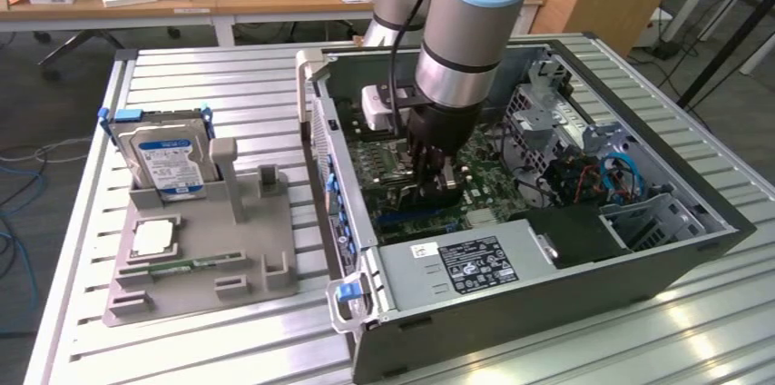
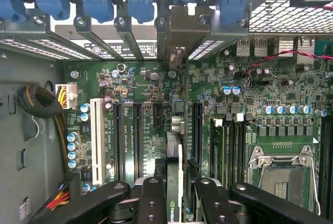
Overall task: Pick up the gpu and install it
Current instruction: 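Insert the gpu into the slot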
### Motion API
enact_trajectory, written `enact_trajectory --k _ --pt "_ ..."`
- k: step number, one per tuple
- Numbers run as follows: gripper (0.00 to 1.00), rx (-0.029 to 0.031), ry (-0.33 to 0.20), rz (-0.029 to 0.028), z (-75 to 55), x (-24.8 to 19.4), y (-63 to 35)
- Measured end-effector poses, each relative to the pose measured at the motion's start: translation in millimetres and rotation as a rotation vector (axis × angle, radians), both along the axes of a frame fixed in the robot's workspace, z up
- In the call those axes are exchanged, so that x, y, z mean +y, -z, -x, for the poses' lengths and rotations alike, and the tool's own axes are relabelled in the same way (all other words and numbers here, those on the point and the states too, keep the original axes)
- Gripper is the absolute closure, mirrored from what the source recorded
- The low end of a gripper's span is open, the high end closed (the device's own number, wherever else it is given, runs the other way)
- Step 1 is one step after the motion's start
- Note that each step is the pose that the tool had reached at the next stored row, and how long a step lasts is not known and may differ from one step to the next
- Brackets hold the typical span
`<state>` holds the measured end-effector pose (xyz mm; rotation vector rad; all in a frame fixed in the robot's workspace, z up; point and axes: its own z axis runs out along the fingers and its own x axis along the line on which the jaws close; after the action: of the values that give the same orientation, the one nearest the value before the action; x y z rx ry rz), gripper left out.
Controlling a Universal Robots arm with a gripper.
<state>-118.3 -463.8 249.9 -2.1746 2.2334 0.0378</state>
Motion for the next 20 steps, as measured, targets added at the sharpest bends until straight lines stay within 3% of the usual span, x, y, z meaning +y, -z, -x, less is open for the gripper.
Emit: enact_trajectory --k 20 --pt "0.74 0.0 0.0 -0.0001 0.0 0.0 1.0"
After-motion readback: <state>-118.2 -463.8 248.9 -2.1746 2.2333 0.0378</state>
